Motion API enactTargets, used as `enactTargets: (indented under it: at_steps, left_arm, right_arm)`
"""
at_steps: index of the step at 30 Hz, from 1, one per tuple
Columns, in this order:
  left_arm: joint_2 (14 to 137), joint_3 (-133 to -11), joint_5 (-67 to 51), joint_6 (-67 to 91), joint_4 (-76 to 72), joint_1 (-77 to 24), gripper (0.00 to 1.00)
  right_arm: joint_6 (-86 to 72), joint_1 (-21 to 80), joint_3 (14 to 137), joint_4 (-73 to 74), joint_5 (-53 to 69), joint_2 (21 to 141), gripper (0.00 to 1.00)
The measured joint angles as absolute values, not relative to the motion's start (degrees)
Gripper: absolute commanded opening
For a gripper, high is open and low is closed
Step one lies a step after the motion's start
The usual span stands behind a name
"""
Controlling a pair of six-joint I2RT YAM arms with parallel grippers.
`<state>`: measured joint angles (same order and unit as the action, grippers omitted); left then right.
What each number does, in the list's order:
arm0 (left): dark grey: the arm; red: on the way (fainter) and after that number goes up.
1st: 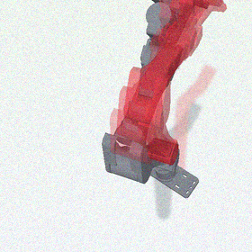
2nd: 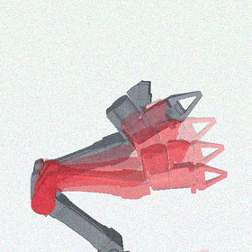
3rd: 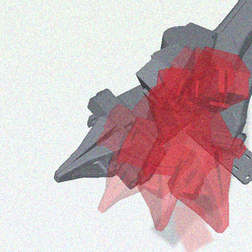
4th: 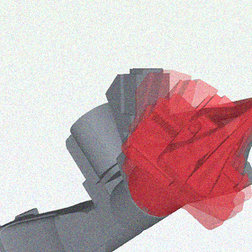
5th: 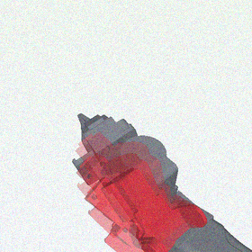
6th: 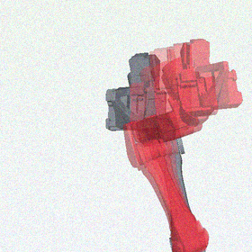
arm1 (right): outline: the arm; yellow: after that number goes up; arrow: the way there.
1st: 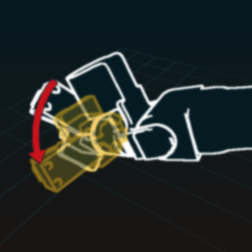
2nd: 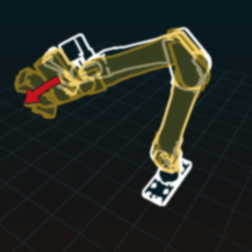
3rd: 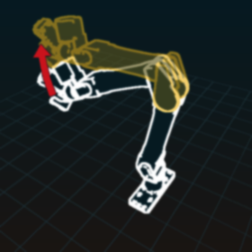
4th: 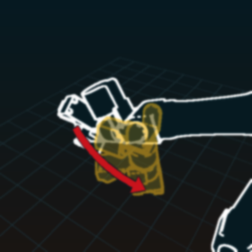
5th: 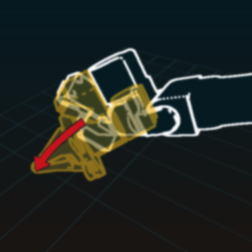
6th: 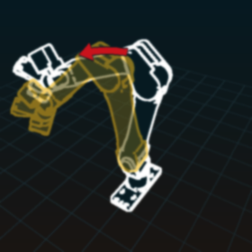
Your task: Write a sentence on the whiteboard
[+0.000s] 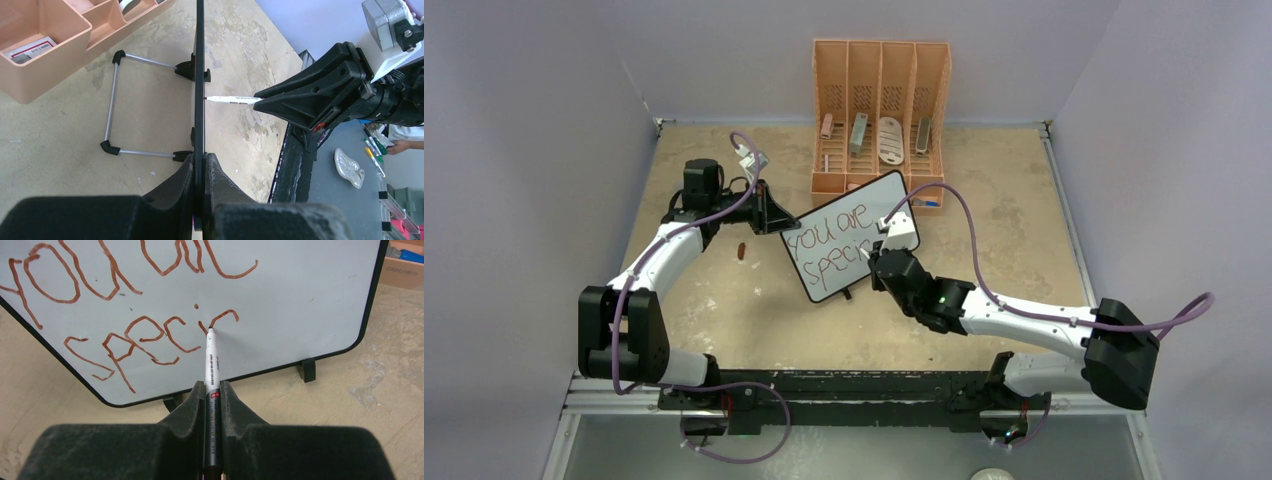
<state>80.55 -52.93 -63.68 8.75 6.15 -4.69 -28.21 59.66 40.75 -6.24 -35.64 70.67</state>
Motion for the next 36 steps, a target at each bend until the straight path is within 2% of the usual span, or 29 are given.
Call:
enactTargets:
  at_steps: [20,36]
  left_arm:
    - [80.55,-52.95,-63.61,8.75,6.26,-4.69,0.0]
    - [80.55,-52.95,-63.64,8.75,6.39,-4.69,0.0]
  right_arm:
    - [-30.79,59.66,40.75,-0.27,-35.46,71.0,0.0]
    - [-31.2,59.61,40.75,-1.58,-39.44,71.0,0.0]
